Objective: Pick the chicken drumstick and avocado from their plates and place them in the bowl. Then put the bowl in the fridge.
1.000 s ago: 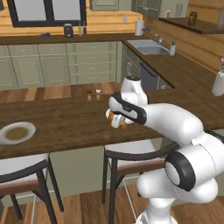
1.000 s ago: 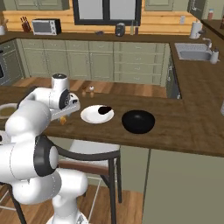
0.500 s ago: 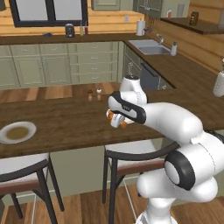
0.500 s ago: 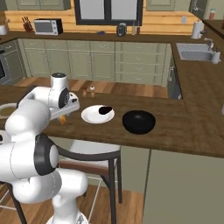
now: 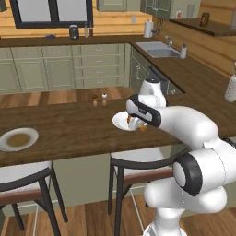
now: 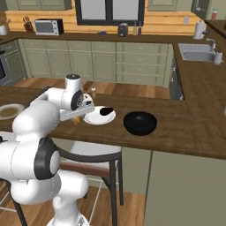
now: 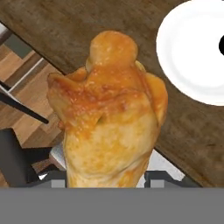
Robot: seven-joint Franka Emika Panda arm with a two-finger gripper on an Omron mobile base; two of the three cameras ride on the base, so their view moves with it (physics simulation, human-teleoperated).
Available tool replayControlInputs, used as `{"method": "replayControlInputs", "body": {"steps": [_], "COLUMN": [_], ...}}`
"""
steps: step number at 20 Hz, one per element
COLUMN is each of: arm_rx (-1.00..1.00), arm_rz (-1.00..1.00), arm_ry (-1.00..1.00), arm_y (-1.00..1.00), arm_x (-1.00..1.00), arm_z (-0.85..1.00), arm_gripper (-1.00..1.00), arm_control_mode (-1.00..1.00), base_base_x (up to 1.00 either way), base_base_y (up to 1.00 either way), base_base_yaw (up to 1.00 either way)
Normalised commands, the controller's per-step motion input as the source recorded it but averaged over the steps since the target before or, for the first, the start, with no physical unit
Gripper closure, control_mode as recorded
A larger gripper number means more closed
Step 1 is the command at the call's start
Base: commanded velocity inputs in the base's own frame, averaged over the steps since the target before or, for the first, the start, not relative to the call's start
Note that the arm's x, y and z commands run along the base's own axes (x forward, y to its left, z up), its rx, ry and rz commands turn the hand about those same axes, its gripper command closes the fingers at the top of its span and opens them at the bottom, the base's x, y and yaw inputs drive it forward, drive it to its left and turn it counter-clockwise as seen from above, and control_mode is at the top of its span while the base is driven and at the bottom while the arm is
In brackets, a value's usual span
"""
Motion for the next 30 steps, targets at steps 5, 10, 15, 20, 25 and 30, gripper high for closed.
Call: {"method": "replayControlInputs", "body": {"steps": [5,10,15,20,25,30], "arm_rx": [0.0,0.0,0.0,0.01,0.0,0.01], "arm_rz": [-0.27,-0.36,-0.37,-0.25,-0.18,-0.15], "arm_ry": [0.0,0.0,0.0,0.0,0.0,0.0], "arm_y": [-1.0,-0.97,-0.98,-0.88,-0.48,-0.05], "arm_x": [0.37,0.46,0.64,0.82,0.67,0.19], "arm_z": [0.0,0.0,0.0,-0.05,-0.13,-0.6], "arm_gripper": [1.0,1.0,1.0,1.0,1.0,1.0], "arm_control_mode": [-1.0,-1.0,-1.0,-1.0,-1.0,-1.0], "base_base_x": [0.0,0.0,0.0,0.0,0.0,0.0], "base_base_y": [0.0,0.0,0.0,0.0,0.0,0.0], "base_base_yaw": [0.0,0.0,0.0,0.0,0.0,0.0]}}
